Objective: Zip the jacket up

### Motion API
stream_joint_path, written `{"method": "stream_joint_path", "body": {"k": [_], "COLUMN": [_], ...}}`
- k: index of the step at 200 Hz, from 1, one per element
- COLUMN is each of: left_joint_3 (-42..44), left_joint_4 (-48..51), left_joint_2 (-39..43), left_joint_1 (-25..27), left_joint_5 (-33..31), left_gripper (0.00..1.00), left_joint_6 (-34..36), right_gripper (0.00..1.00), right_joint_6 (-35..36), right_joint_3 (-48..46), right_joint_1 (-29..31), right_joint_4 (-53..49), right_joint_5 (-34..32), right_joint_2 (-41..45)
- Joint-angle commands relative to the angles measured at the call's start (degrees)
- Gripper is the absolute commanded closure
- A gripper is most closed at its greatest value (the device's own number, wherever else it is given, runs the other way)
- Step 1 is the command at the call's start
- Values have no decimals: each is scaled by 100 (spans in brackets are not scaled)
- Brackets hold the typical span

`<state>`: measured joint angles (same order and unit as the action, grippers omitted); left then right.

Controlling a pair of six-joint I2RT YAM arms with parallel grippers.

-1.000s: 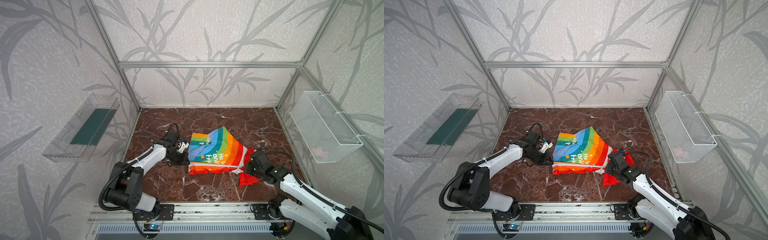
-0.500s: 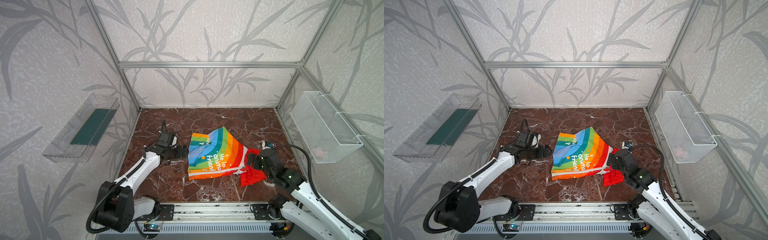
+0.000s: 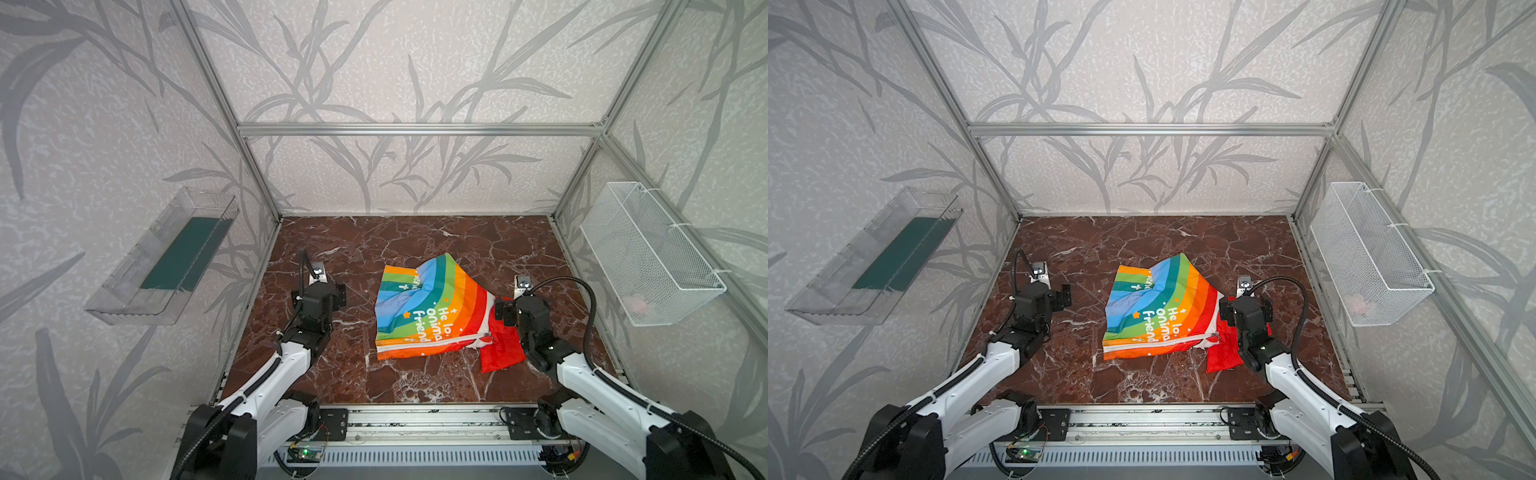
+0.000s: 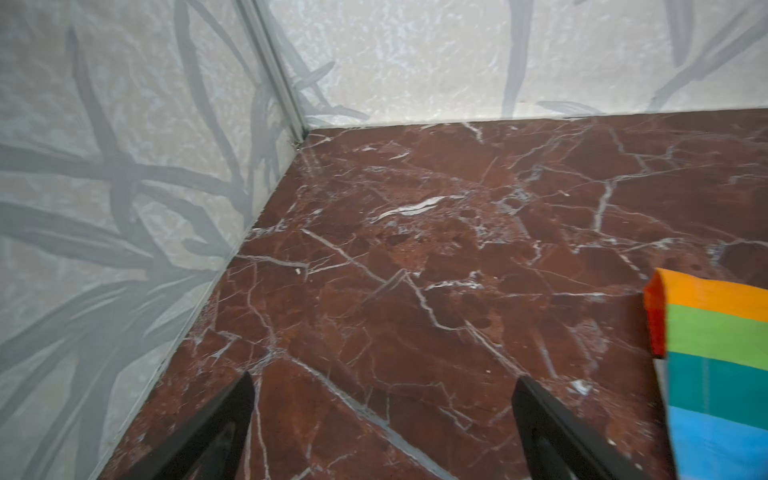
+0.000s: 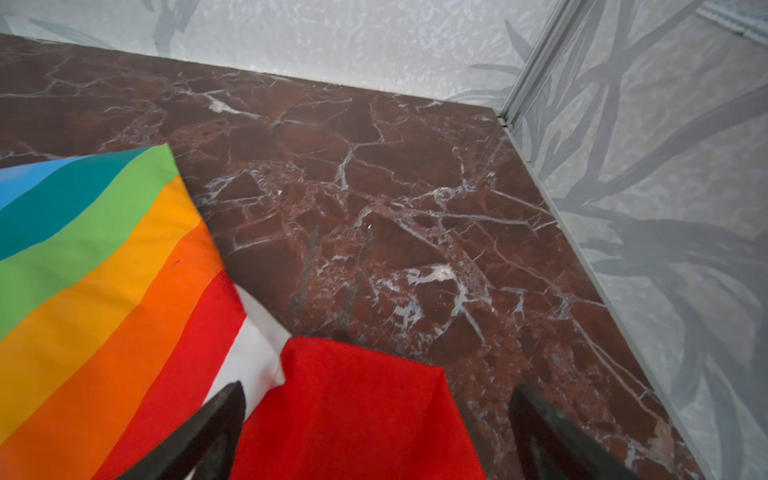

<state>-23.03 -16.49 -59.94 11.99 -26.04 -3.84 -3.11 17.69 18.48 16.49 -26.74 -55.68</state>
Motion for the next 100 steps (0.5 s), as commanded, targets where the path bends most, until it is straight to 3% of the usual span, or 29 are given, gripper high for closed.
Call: {"method": "stream_joint_path", "body": {"k": [1, 41, 79, 100], "left_joint_3": [252, 311, 108, 78], "left_joint_4": [-1006, -1873, -2417, -2646], "left_joint_2": [-92, -914, -1535, -1733], "left_joint_1": [-205, -466, -671, -726], "left_joint_5": [-524, -387, -278, -157], "left_gripper": [1, 1, 1, 1], "left_joint_6": [-475, -292, 42, 128], "right_gripper": [1, 1, 1, 1], "right_joint_6": [395, 228, 926, 1014], "right_joint_3": [-54, -387, -383, -269], "right_joint_1": [-441, -958, -960, -960], "right_joint_4": [1146, 2183, 3770, 3958], "right_joint_5": [362, 1409, 1671, 2175], "right_joint_2": [-266, -635, -1988, -2458]}}
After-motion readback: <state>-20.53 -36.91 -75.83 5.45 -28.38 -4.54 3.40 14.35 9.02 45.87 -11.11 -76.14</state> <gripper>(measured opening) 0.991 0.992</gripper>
